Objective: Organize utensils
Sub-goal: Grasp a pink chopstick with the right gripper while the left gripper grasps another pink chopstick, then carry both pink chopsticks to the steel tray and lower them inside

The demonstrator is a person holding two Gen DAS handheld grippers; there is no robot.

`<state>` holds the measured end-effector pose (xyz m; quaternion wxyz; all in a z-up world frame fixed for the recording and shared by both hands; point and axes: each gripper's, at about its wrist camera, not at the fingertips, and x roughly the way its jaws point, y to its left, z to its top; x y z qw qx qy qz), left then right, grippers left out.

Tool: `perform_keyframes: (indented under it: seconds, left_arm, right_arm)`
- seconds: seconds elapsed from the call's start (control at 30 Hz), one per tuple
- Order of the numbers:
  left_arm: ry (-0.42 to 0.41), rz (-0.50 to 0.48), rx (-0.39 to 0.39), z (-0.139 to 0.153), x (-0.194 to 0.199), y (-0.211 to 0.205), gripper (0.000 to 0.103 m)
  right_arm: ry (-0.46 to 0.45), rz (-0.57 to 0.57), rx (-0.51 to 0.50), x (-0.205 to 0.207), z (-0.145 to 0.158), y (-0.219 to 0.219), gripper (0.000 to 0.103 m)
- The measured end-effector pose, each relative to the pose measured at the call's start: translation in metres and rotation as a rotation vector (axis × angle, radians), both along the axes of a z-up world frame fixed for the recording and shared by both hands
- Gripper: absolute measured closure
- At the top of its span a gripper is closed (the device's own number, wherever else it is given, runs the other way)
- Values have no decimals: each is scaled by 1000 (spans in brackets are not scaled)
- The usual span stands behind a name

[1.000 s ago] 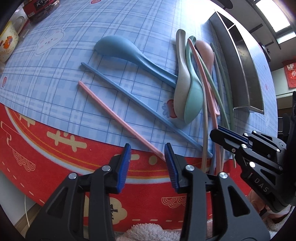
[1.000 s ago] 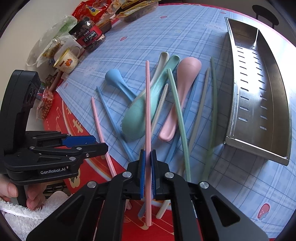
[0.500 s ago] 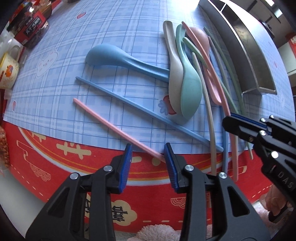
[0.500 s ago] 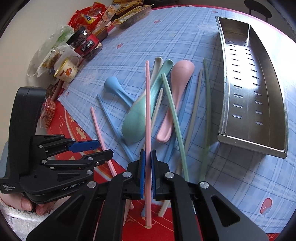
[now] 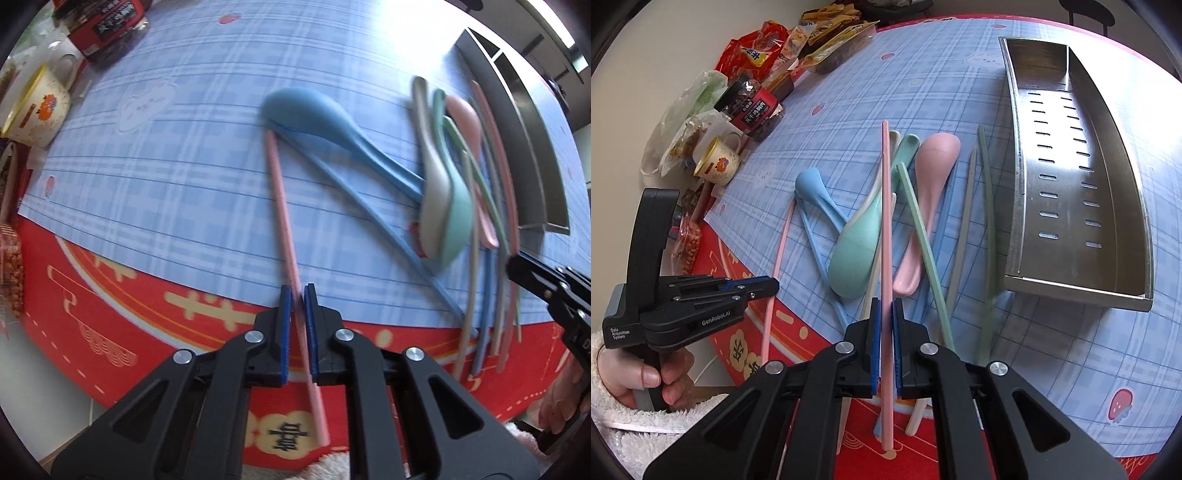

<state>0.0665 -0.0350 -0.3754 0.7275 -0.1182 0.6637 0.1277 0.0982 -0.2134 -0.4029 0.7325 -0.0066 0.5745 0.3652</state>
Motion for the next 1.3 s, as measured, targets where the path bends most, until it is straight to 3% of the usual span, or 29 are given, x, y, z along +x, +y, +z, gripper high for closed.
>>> perform_keyframes:
  seconds: [0.07,0.27,0.67,0.73,0.9,1.3]
  left_arm:
    - [-5,18,19,0,3,11,92]
    - [-19,5,-21,0,-13,33,90]
    - [-28,-62,18,1,-39,13,92]
    - [-40,-38,-15,-2,-77,23,92]
    - [-75,41,-78,0,-83,49,92]
    - [-159,143,-145,35,-89,101,92]
  right_arm:
    - [1,-5,0,-1,0,0,97]
    - [6,-10,3,-3,1,1,97]
    - [17,-17,1,-8,1,8,97]
    - [20,-19,2,-9,1,8,97]
    - [26,-30,13,-12,1,6,97]
    - [26,-90,24,-9,11,-9,97]
